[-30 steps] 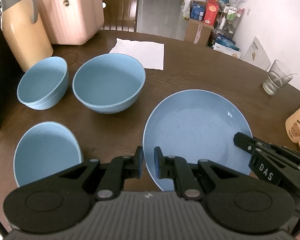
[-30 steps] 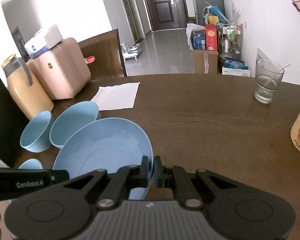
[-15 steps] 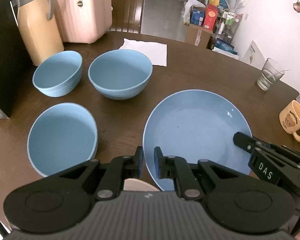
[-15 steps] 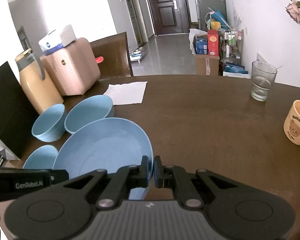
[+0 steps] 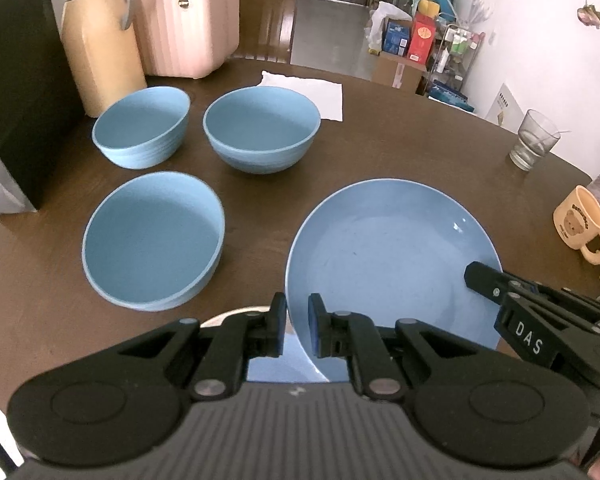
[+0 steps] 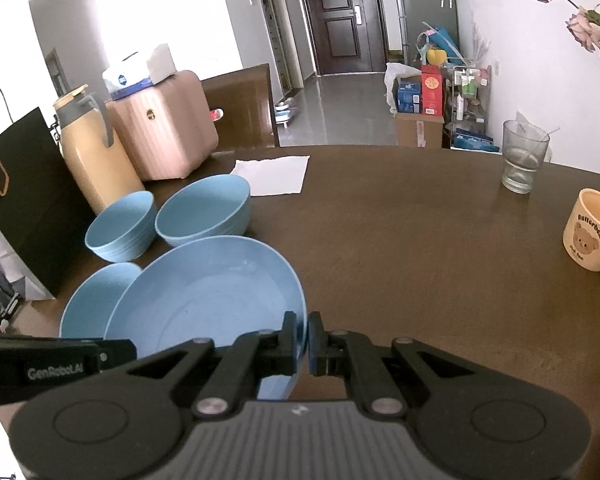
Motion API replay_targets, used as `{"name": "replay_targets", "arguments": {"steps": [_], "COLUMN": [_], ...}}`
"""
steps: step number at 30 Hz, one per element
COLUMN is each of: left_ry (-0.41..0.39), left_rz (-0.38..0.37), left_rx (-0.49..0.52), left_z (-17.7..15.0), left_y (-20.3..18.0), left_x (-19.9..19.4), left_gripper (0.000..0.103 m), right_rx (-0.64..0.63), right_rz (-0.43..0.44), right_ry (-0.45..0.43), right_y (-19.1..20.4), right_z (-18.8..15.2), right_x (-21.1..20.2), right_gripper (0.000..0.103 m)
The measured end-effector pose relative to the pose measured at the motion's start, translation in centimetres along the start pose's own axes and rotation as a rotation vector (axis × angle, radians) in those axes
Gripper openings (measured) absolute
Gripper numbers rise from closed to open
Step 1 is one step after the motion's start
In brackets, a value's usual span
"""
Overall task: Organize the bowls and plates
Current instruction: 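Lift and carry the small blue plate with both tools toward the plate stack, then lower the small blue plate onto the stacked plates with both tools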
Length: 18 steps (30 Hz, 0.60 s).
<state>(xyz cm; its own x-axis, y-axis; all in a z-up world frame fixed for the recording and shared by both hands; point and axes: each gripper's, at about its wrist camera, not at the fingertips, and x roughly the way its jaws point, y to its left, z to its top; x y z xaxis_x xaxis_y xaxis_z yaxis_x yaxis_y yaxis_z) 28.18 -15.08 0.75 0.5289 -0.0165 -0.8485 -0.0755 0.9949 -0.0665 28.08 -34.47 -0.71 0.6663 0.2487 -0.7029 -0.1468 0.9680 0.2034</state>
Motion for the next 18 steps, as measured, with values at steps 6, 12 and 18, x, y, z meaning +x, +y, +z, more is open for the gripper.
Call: {"name": "replay_targets", "arguments": {"steps": [6, 12, 18], "left_ry": [-0.006, -0.005, 0.0], "left_rz": [0.008, 0.014, 0.022], "left_rx": [-0.013, -0.02, -0.014], "left_z": [-1.8, -3.6, -5.4], "left_y": [1.5, 3.0, 4.1], "left_x": [-0.9, -1.4, -1.5], "left_gripper": [0.012, 0.012, 0.012], "right_rx": [-0.017, -0.028, -0.022], "right_rz": [0.006, 0.008, 0.015], "right_ry": [0.004, 0.012, 0.018], "right_y": [1.6, 3.1, 3.8], "right_z": [-1.6, -3.7, -5.5], "right_x": [-0.6, -1.1, -1.3], "right_gripper": [0.005, 0.005, 0.005]}}
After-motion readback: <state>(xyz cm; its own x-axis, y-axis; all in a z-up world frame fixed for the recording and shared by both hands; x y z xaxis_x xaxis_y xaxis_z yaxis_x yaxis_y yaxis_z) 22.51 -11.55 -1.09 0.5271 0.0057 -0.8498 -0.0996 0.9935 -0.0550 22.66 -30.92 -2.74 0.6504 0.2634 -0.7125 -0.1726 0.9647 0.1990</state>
